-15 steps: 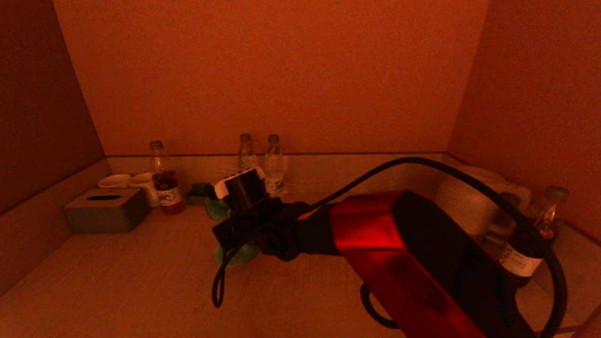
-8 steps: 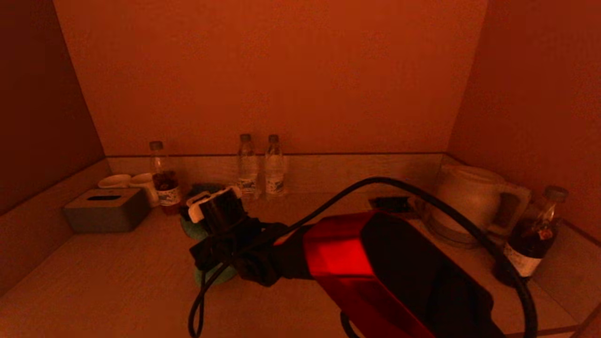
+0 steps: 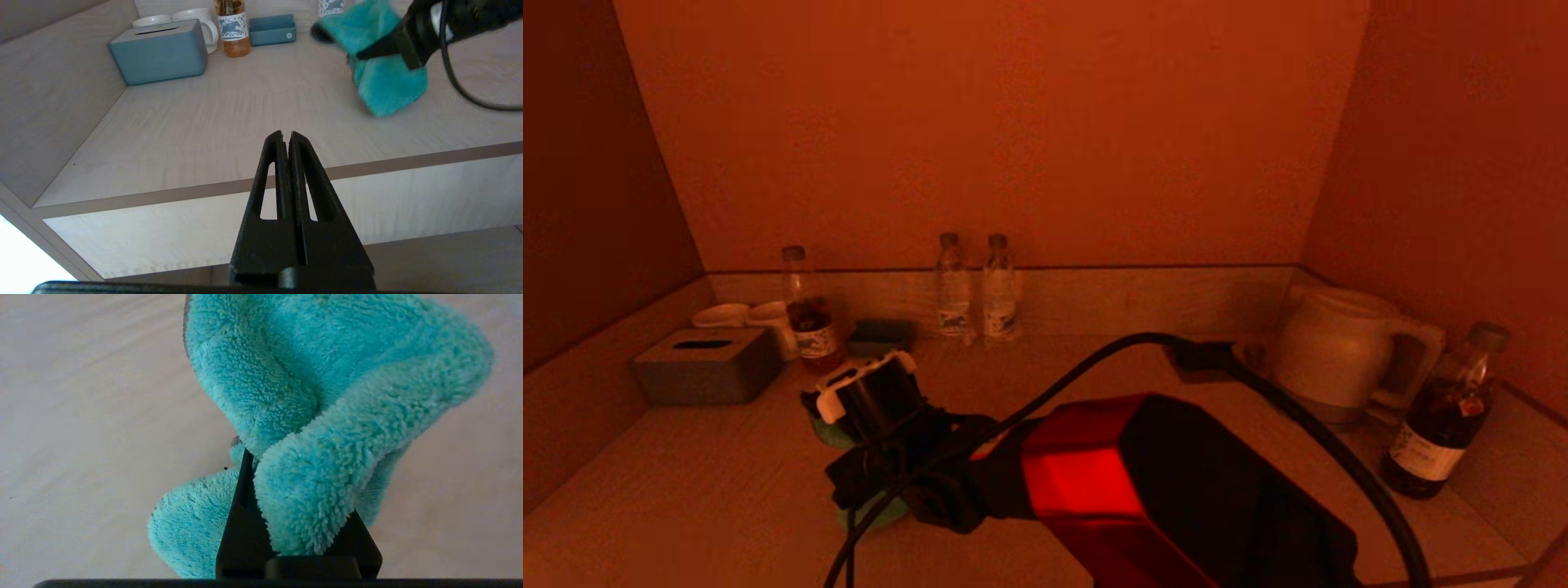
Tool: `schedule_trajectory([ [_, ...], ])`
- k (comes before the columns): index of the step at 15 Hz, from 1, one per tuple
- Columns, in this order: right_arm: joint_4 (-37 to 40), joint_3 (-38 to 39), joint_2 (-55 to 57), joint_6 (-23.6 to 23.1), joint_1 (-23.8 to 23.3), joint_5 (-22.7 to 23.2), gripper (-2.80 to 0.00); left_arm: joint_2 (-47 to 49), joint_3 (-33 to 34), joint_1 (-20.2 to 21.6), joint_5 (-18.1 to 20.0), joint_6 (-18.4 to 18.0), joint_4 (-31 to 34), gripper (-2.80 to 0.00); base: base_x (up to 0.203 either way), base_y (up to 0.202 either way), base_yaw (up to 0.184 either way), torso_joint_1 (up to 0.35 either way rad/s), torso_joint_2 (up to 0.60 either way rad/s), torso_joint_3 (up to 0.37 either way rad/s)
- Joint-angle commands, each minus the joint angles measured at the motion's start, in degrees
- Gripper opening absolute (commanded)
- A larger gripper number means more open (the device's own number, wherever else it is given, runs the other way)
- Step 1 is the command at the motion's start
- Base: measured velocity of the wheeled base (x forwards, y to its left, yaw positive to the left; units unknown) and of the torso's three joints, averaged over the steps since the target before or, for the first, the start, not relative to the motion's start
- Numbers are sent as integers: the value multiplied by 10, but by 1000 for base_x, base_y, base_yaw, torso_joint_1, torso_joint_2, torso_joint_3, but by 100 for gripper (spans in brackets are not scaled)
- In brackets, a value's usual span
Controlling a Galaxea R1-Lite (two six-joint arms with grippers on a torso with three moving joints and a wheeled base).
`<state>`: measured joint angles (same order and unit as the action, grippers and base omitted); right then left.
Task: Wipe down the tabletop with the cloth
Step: Sweep the stains on the table
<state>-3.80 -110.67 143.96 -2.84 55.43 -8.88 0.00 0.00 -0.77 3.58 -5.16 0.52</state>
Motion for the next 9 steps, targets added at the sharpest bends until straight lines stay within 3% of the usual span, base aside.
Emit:
schedule_trajectory([
  [1, -2, 0, 14, -1, 6, 0, -280, 0, 0, 0, 0, 0, 0, -280, 0, 0, 0, 0, 0, 0],
  [9, -3, 1, 38, -2, -10, -3, -280, 0, 0, 0, 0, 0, 0, -280, 0, 0, 0, 0, 0, 0],
])
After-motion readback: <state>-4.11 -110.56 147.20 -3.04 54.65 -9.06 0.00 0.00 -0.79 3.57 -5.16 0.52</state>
